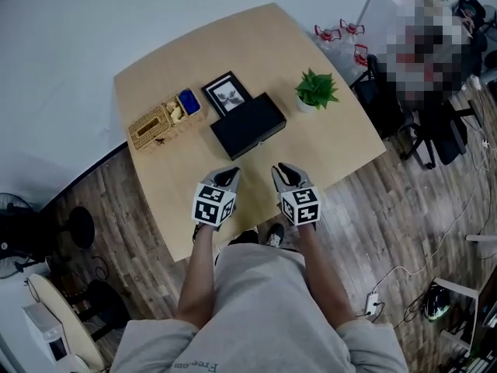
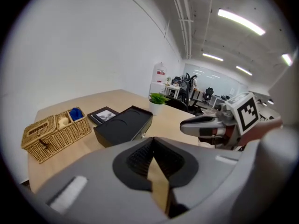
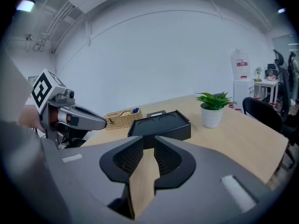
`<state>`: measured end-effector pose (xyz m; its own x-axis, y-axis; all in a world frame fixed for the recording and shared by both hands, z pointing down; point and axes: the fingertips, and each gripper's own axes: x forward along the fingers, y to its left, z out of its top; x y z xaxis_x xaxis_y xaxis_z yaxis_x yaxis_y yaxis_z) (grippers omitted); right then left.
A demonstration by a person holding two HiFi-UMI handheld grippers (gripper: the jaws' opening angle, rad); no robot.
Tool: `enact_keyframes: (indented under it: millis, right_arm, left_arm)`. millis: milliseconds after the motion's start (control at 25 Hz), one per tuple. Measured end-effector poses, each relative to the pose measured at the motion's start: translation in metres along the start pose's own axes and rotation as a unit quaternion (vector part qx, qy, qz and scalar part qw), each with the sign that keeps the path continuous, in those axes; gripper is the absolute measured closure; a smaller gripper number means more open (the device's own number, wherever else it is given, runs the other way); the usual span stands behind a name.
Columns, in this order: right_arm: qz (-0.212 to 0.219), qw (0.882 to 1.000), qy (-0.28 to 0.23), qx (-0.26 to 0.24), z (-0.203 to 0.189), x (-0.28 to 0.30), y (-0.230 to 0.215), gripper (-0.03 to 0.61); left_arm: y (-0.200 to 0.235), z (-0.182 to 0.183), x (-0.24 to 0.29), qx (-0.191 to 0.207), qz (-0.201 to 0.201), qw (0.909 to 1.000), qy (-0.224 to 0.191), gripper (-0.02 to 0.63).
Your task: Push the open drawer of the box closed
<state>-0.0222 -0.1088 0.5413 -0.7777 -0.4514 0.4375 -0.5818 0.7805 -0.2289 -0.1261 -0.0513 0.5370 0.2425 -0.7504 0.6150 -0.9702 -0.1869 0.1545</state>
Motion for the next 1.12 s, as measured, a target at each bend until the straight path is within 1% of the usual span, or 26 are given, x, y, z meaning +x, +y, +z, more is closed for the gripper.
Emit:
enact_keyframes:
  millis: [120,280,520,720,1120]
  right_arm:
    - [0.000,1.000,-0.003,0.003,-0.006,-0.010,0.001,0.508]
    - [0.003,1.000,-0.005,0.004,-0.017,-0.022,0.000,0.531]
    - [0.005,1.000,-0.006,0.009,-0.030,-0.038,-0.003,0.571]
    - [0.017,1.000,-0.005,0.003,-0.040,-0.047,0.003,0.577]
    - [0.022,1.000,-0.001,-0.008,-0.043,-0.050,0.009,0.577]
  left_arm:
    - [-0.004,-0.007,-0.006,-0.002,0.021,0.9997,-0.008,0.561]
    - [-0.011,-0.015,-0.011,-0.014,0.040,0.9987,-0.028,0.561]
    - [-0.029,-0.022,-0.018,-0.040,0.032,0.9962,-0.070,0.561]
    - [-0.044,-0.034,-0.020,-0.038,0.025,0.9965,-0.070,0.561]
    - [-0.050,-0.048,-0.025,-0.036,0.027,0.9970,-0.063,0.561]
